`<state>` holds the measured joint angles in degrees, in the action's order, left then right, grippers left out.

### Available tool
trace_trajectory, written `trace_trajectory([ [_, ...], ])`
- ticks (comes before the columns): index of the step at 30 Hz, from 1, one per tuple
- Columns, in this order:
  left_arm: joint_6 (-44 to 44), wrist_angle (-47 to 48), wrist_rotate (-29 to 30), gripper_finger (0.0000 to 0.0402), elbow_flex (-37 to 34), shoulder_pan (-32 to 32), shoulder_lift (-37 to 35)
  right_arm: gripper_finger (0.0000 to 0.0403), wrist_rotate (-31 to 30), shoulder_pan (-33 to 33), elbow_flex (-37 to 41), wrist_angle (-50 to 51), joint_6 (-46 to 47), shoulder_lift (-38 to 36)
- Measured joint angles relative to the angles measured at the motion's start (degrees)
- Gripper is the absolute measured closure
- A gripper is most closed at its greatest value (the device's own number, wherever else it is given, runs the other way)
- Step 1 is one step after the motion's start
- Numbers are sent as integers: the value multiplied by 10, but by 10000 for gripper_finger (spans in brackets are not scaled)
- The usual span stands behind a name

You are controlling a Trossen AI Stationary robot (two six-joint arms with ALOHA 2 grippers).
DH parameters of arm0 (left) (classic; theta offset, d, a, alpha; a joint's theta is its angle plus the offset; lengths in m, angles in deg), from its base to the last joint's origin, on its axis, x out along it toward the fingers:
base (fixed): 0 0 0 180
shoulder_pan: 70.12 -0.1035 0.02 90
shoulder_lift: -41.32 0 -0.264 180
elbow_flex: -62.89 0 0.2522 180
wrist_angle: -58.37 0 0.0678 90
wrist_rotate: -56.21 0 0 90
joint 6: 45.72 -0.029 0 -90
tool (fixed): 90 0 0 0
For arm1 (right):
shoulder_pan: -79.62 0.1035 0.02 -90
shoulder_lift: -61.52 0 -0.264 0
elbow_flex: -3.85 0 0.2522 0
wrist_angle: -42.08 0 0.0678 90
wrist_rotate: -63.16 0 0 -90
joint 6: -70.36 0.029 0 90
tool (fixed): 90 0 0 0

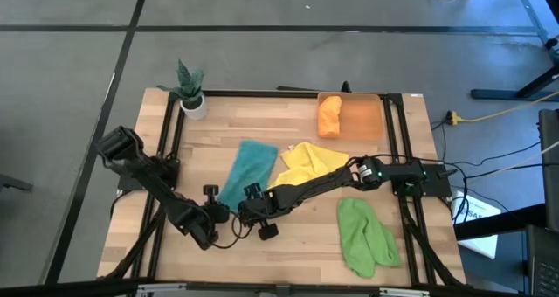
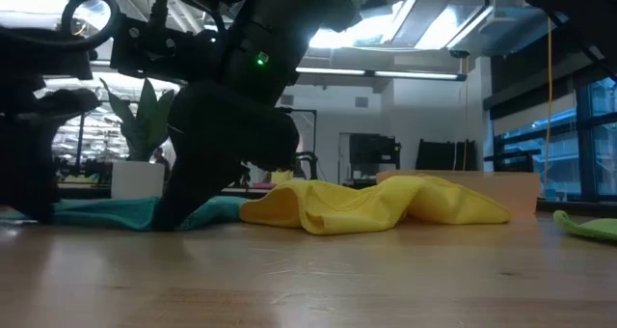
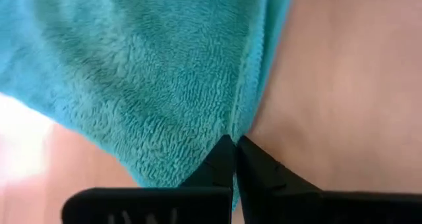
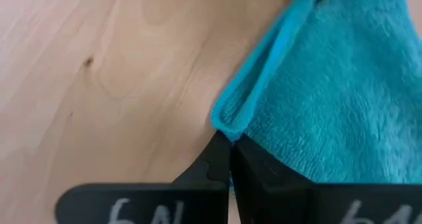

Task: Roll microfiber towels into tight, uniform cylinder then place into a basket
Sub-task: Roll the blue microfiber towel

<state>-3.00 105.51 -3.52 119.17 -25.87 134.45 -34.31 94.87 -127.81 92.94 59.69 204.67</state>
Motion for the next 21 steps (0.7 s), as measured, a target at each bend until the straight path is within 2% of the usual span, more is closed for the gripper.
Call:
trace_trajectory([
  [7, -54, 26, -54, 401, 27, -11, -23, 397, -3, 5, 0, 2, 34, -1],
  [14, -55, 52, -54, 401, 39, -34, -23, 397, -3, 6, 0, 9, 75, -5],
  [21, -54, 39, -62, 397, 40, -34, -23, 397, -2, 6, 0, 17, 80, -6],
])
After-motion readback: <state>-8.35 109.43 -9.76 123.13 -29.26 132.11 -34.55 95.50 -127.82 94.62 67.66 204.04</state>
